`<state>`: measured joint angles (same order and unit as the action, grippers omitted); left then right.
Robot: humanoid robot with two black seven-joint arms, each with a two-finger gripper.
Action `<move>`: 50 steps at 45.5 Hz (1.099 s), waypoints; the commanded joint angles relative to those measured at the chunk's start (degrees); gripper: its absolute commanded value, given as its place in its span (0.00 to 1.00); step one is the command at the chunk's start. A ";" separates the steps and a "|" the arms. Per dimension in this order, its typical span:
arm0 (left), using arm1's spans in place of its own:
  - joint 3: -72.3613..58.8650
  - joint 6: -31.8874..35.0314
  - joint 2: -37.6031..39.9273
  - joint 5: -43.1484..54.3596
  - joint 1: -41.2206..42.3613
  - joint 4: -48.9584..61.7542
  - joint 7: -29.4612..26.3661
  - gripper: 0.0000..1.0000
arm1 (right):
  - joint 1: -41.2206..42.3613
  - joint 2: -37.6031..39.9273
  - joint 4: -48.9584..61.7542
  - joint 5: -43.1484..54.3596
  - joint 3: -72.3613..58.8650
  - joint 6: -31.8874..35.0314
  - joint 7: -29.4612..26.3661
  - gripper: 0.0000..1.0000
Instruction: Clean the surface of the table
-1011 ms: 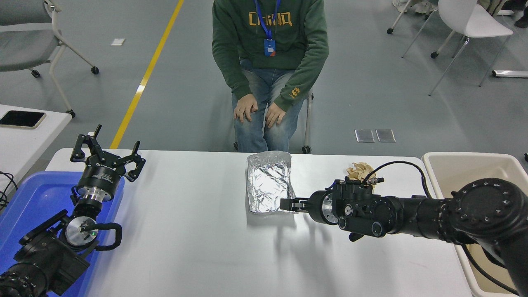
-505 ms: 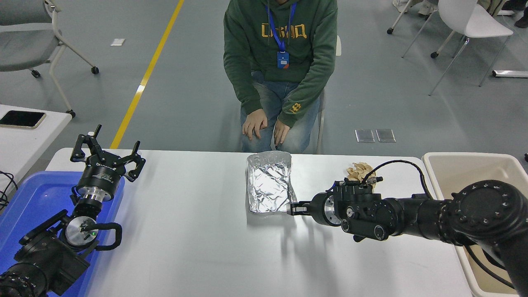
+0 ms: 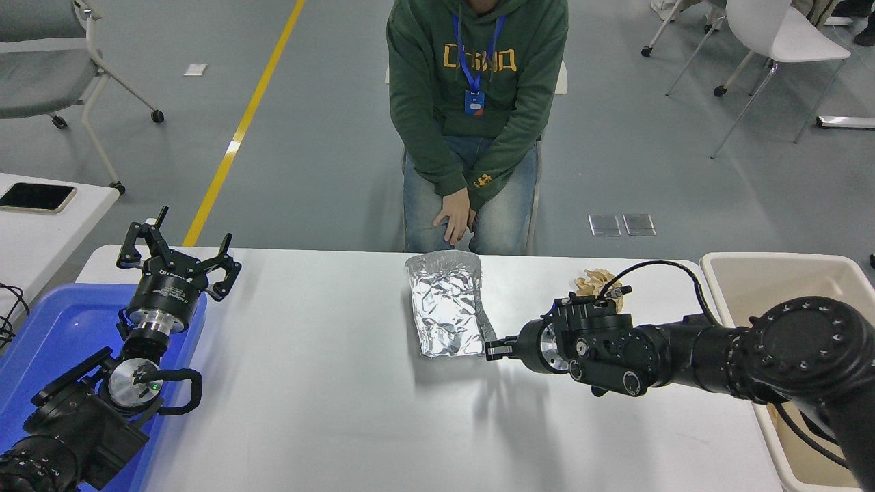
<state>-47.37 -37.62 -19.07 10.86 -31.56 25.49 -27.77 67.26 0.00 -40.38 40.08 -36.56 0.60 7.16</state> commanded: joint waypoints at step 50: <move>0.00 0.00 0.00 -0.05 0.09 0.00 0.00 1.00 | 9.38 31.45 -16.04 -5.27 24.34 12.14 2.24 0.00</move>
<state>-47.37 -37.62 -19.08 10.83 -31.47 25.48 -27.77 74.25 20.24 -50.54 34.82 -16.02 10.26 9.18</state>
